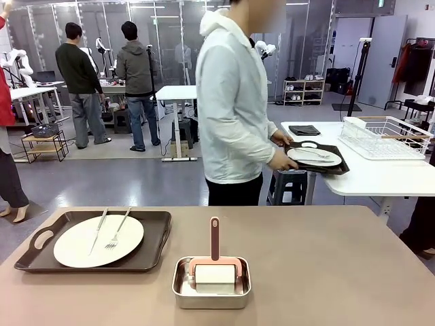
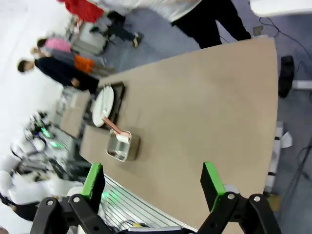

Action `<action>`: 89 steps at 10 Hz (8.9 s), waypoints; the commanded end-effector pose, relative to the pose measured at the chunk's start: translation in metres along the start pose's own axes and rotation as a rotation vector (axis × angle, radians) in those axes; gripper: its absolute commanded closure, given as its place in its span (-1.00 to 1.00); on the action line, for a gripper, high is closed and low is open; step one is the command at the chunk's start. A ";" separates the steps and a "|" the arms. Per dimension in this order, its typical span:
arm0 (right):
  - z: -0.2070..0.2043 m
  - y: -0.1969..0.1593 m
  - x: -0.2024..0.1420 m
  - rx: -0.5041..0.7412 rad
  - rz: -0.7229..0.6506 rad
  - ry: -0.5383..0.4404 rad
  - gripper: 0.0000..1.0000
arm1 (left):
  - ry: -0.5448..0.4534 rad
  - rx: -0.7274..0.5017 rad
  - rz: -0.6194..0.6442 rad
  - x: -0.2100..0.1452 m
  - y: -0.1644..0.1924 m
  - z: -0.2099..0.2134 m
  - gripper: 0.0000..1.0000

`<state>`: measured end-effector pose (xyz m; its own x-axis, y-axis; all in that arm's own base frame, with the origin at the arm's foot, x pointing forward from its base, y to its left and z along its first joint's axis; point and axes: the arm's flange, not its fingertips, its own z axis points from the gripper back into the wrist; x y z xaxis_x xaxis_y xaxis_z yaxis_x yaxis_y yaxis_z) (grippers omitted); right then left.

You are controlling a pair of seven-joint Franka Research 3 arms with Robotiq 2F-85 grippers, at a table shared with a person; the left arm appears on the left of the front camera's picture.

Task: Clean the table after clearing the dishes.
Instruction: When the left (or right) Handle tray is removed, use the left hand (or right hand) to clean the left (or right) side of the table with the Lint Roller.

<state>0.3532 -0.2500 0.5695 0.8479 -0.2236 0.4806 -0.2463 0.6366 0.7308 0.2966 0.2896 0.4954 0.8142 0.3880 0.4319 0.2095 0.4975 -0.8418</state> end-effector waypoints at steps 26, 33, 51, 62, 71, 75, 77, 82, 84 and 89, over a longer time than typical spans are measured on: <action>-0.488 0.275 -0.044 -0.120 1.298 1.116 -1.00 | -0.006 -0.011 -0.009 0.000 -0.002 0.003 -1.00; -0.587 0.301 -0.046 -0.075 1.368 1.249 -1.00 | -0.006 -0.011 -0.009 0.000 -0.002 0.003 -1.00; -0.655 0.260 -0.098 0.018 1.137 1.372 -0.19 | -0.006 -0.011 -0.009 0.000 -0.002 0.003 -1.00; -0.615 0.295 -0.075 -0.068 1.120 1.322 0.95 | -0.006 -0.011 -0.009 0.000 -0.002 0.003 -1.00; -0.400 0.242 -0.033 -0.532 0.322 0.478 0.95 | -0.006 -0.011 -0.009 0.000 -0.002 0.003 -1.00; -0.387 0.214 -0.022 -0.521 0.286 0.472 0.95 | -0.006 -0.011 -0.009 0.000 -0.002 0.003 -1.00; -0.387 0.214 -0.022 -0.521 0.286 0.472 0.95 | -0.006 -0.011 -0.009 0.000 -0.002 0.003 -1.00; -0.393 0.151 -0.033 -0.361 0.032 0.356 0.59 | -0.006 -0.011 -0.009 0.000 -0.002 0.003 -1.00; -0.392 0.120 -0.027 -0.243 -0.074 0.352 0.59 | -0.006 -0.011 -0.009 0.000 -0.002 0.003 -1.00; -0.434 0.055 -0.022 -0.131 -0.167 0.417 0.59 | -0.006 -0.011 -0.009 0.000 -0.002 0.003 -1.00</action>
<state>0.5144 0.1038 0.3937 0.9938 -0.0624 0.0919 -0.0176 0.7288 0.6846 0.2966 0.2898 0.4957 0.8134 0.3883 0.4330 0.2114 0.4961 -0.8421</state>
